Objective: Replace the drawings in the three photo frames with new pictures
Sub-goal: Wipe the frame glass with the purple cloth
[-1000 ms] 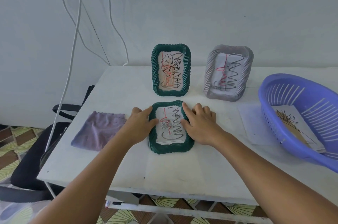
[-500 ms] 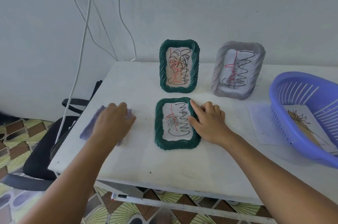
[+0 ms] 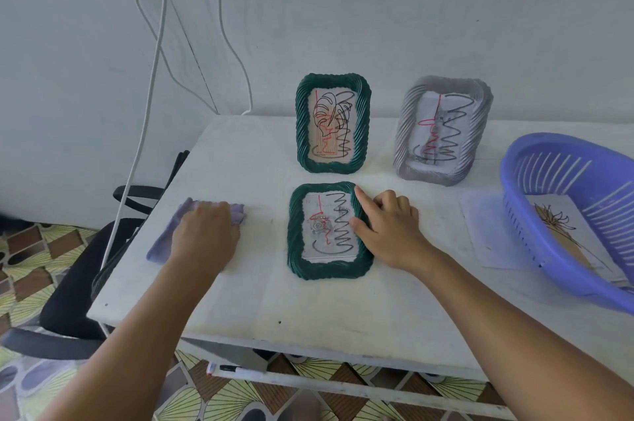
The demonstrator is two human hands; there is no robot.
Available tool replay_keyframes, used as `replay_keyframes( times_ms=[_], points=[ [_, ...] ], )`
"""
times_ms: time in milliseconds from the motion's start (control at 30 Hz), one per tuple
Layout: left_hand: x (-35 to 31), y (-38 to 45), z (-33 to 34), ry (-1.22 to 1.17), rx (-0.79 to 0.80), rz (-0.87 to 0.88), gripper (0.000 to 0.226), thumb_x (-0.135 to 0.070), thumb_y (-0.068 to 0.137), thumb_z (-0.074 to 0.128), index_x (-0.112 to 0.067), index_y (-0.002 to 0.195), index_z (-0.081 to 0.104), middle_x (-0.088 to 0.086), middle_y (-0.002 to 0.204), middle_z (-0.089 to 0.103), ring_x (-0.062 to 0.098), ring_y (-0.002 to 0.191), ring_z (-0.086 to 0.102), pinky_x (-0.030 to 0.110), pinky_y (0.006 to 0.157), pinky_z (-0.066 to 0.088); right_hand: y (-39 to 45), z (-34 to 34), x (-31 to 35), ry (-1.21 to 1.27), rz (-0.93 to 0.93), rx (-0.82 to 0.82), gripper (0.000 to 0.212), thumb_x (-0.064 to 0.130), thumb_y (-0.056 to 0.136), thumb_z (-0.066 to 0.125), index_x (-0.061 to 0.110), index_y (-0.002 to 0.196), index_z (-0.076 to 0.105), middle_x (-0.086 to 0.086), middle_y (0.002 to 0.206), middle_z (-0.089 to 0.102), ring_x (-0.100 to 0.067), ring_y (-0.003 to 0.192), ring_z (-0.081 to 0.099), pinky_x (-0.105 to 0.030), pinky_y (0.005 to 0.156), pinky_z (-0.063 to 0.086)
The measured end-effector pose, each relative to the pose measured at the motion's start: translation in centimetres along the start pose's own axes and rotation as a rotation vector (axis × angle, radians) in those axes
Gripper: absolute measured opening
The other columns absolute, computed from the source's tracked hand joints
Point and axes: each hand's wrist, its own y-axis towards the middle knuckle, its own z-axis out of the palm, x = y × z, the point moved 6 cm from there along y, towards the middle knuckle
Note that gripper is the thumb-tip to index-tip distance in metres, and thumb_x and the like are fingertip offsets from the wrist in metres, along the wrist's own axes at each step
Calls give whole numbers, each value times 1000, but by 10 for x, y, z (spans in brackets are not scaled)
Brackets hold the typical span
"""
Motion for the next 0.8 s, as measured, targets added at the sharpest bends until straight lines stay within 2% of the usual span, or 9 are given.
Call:
replay_keyframes(
  times_ms=[67, 100, 167, 267, 367, 500, 633, 700, 800],
  points=[
    [-6, -2, -2, 37, 24, -7, 26, -10, 89, 42, -31, 96, 57, -8, 77, 53, 17, 100, 62, 34, 83, 56, -1, 0, 0, 7, -3, 4, 67, 57, 103, 30, 34, 162, 8, 4, 115, 28, -23, 116, 30, -41, 109, 25],
    [-9, -2, -4, 59, 23, -30, 31, -7, 89, 44, -31, 104, 57, -6, 83, 54, 18, 99, 62, 31, 71, 55, -1, 0, 0, 9, -5, 7, 67, 57, 103, 30, 34, 162, 8, 4, 115, 28, -23, 116, 30, -41, 109, 25],
    [-16, -2, -9, 124, -1, -64, 24, -8, 92, 49, -21, 110, 58, -1, 91, 58, 18, 91, 63, 25, 53, 43, -1, 0, 1, 10, -8, 16, 67, 57, 103, 29, 34, 162, 7, 3, 117, 29, -23, 116, 30, -41, 109, 25],
    [-17, -6, -15, 87, -45, -88, 11, -16, 97, 53, -13, 107, 53, 5, 97, 64, 25, 93, 67, 30, 60, 44, -1, -1, 1, 12, -12, 18, 67, 58, 103, 30, 34, 162, 7, 1, 120, 32, -24, 117, 31, -42, 109, 25],
    [-5, -11, -23, -238, -190, -97, 8, -14, 93, 55, -9, 92, 48, 8, 79, 58, 35, 77, 58, 37, 63, 41, -2, -2, 1, 38, -11, 23, 69, 59, 103, 31, 33, 162, 8, 1, 119, 31, -25, 118, 31, -42, 109, 25],
    [-9, -23, -48, -752, -212, -136, 23, -36, 93, 62, -16, 86, 52, -1, 75, 65, 26, 71, 61, 40, 63, 49, -7, -13, 8, 132, -17, -54, 70, 60, 102, 37, 33, 162, 12, -1, 130, 32, -25, 124, 29, -44, 110, 26],
    [-38, -20, -67, -1268, -38, -111, 13, -21, 97, 63, -8, 94, 59, 7, 80, 64, 22, 70, 57, 35, 64, 44, -12, -31, 27, 411, -89, -106, 67, 59, 100, 46, 38, 159, 22, 3, 129, 37, -17, 126, 30, -39, 110, 29],
    [-61, -22, -70, -1590, 111, -109, 9, -10, 99, 60, -6, 91, 60, 9, 75, 64, 20, 67, 59, 31, 62, 47, -12, -35, 37, 708, -89, 0, 67, 58, 98, 53, 39, 157, 27, 6, 132, 46, -13, 127, 43, -36, 111, 38],
    [-89, -24, -66, -1868, 279, -108, 20, -4, 100, 53, -7, 82, 59, 7, 70, 63, 18, 63, 60, 24, 56, 53, -13, -36, 46, 1244, -53, 177, 59, 41, 96, 65, 34, 149, 40, 11, 132, 64, -8, 118, 64, -32, 101, 54]
  ],
)
